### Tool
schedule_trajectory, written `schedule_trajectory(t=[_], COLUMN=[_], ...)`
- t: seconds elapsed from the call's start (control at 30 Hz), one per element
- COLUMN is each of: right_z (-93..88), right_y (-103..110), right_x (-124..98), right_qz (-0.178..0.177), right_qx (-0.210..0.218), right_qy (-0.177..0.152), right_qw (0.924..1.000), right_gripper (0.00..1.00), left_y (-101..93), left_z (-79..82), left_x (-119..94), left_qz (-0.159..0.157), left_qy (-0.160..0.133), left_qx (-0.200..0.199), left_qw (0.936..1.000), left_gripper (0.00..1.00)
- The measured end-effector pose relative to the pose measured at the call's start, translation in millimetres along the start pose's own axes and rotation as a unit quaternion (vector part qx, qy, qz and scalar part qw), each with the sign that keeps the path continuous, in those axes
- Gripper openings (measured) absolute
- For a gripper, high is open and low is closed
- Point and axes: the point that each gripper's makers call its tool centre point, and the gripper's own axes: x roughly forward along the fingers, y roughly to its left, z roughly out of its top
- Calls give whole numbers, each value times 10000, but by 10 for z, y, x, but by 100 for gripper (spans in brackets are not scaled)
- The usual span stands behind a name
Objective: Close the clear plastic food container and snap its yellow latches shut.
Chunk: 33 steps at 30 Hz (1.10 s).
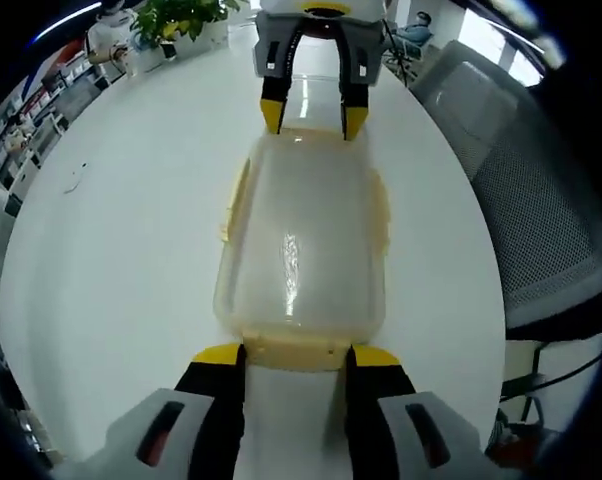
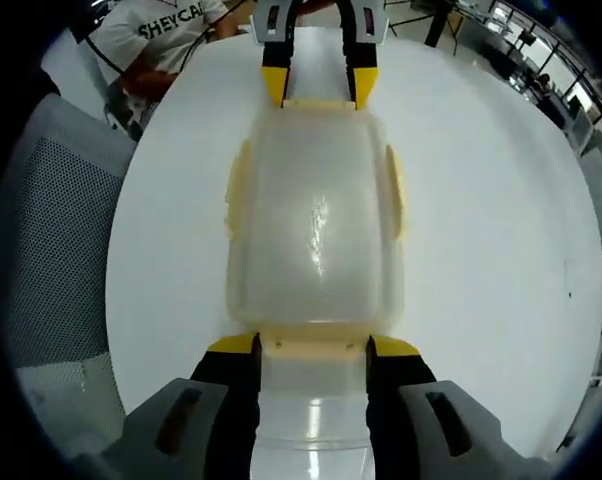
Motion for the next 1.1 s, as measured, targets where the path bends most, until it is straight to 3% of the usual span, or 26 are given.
schedule_trajectory(t=[0.43,1.1], right_z=[58,222], right_y=[-10,16], right_x=[-48,-465], right_qz=[-58,1], right_qx=[-106,-73], right_qy=[-199,-474], right_qw=[9997,9988], right_gripper=[37,37], left_y=[-38,-45], left_z=[-37,83], left_x=[-95,-487], left_qz=[41,64], left_qy=[51,-112], left_qx=[-73,-86], left_qw=[10000,9999], left_gripper=[34,34])
